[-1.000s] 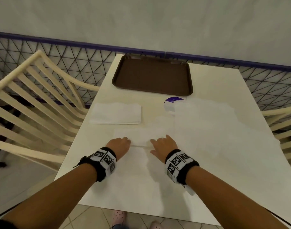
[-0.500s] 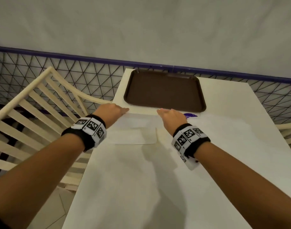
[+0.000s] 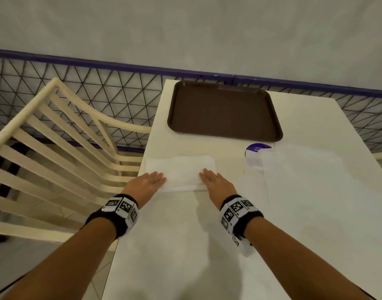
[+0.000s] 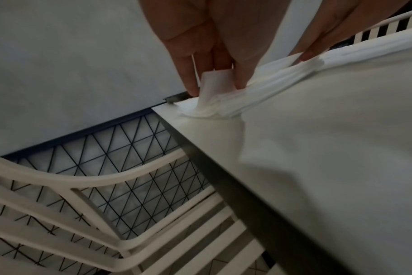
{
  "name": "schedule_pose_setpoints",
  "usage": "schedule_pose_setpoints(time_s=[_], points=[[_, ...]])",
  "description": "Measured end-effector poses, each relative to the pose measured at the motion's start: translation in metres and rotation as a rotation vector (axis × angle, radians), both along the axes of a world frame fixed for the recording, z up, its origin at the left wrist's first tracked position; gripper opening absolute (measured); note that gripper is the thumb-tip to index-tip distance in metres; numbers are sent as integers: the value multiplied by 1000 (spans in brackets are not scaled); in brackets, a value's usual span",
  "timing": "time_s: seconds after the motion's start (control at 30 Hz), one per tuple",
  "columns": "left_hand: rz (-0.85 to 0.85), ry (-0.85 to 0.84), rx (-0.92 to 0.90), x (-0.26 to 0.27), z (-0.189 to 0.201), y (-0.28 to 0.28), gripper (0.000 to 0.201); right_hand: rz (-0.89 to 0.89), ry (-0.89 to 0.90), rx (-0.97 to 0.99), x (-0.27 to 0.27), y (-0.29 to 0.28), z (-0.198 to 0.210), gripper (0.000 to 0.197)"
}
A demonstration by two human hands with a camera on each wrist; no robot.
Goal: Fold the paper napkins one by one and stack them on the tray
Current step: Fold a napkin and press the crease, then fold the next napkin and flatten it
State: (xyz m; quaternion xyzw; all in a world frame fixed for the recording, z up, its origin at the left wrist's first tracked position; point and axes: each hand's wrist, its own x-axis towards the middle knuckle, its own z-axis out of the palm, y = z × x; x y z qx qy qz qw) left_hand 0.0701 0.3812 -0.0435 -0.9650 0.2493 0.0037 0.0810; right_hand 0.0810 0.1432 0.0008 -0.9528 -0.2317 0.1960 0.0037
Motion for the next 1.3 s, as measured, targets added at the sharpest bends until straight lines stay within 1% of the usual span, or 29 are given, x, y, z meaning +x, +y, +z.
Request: schedule_pose_setpoints(time_s=[0.07,0.2,0.27,0.33,0.37,0.4,0.43,0.53,0.67,0.8,0.87,0.93,1.0,1.03,1.1,1.17,1.3], points=[[0,11,-27,-1,-11,3,66,-3,-8,15,-2,1,-7,61],[-18,20,-99,-2,-6,0,62,-22,-30,48,-3,1,-15,60],[-29,36,-138,-3,-2,-1,49,-19,-16,8,-4,0,-18,58],[-42,21,-151,-5,2,-2,27,-14,3,-38,-6,0,-20,55],[-27,47,-144,-5,6,-4,28,-17,2,-41,-7,-1,-21,52],[-7,79,-134,-5,8,-6,40,-30,-6,-25,-7,-3,-21,50],[20,99,-141,-5,13,-11,48,-56,-22,4,-8,-7,-19,48],[12,100,-207,-2,27,-35,50,-190,-75,66,-9,-37,-11,46],[-88,43,-291,7,39,-88,42,-455,-91,57,-21,-110,-5,47],[-225,45,-323,12,46,-146,37,-677,-12,43,-38,-183,-6,52],[-283,73,-321,13,48,-170,29,-754,37,62,-43,-209,-7,54],[-304,88,-329,14,49,-191,20,-802,67,97,-45,-227,-7,57],[-312,46,-334,16,49,-212,22,-807,96,128,-44,-239,-9,60],[-309,65,-329,16,50,-222,24,-798,114,136,-43,-243,-10,62],[-258,159,-237,17,49,-238,33,-778,130,139,-42,-247,-12,61],[-226,196,-216,17,47,-251,38,-755,116,132,-40,-249,-14,55],[-194,224,-206,15,44,-271,38,-718,112,132,-40,-257,-17,40]])
